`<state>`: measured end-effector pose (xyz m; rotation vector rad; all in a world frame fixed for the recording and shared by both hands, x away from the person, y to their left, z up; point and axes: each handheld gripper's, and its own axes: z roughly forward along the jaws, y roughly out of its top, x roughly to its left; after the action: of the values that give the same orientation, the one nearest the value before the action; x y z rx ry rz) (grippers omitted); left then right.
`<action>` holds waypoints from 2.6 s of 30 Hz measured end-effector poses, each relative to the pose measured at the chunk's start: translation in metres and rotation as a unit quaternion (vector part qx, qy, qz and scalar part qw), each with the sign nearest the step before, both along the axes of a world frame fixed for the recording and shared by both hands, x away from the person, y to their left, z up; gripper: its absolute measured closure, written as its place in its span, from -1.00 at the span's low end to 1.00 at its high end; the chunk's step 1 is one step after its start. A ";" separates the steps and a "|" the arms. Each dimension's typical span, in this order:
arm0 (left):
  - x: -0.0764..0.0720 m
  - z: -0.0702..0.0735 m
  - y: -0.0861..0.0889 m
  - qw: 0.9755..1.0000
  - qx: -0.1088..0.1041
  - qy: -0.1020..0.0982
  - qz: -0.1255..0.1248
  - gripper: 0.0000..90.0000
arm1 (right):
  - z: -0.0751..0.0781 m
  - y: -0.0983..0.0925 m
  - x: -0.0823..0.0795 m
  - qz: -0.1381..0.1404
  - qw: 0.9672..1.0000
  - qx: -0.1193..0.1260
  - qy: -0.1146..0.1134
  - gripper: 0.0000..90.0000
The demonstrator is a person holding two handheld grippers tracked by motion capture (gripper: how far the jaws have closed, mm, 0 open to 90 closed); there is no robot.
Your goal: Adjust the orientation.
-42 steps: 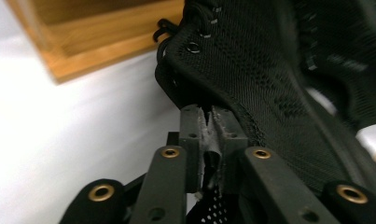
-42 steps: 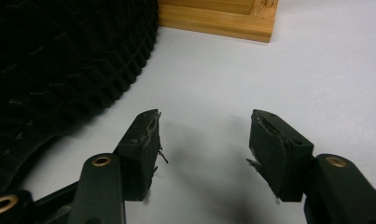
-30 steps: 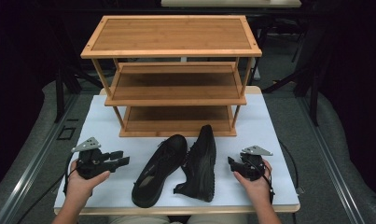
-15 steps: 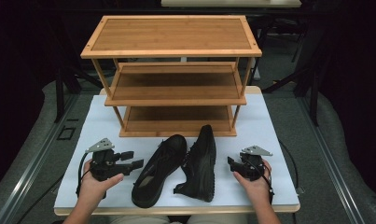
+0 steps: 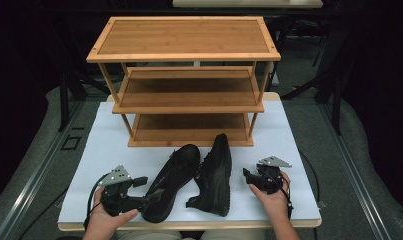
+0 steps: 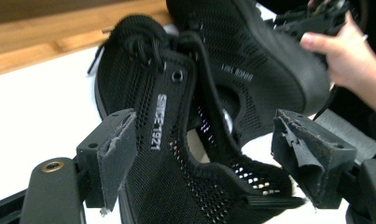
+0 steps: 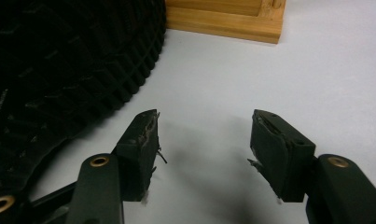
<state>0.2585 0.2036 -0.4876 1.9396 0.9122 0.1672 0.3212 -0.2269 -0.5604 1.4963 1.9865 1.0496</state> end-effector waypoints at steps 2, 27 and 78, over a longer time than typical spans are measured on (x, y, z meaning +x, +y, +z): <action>0.002 -0.005 -0.003 1.000 0.003 0.005 0.000 -0.54 | 0.000 0.001 0.000 0.000 1.000 0.000 0.000 -0.08; -0.001 -0.032 -0.019 0.997 0.067 -0.009 0.029 0.24 | -0.001 -0.001 0.000 0.000 1.000 -0.002 0.002 -0.08; 0.028 -0.018 -0.015 0.996 0.082 -0.020 0.011 0.62 | -0.003 -0.001 0.002 0.000 1.000 0.006 0.009 -0.06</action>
<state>0.2867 0.1889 -0.5052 2.0701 0.9173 0.3014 0.3227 -0.2282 -0.5636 1.5176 1.9950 1.0530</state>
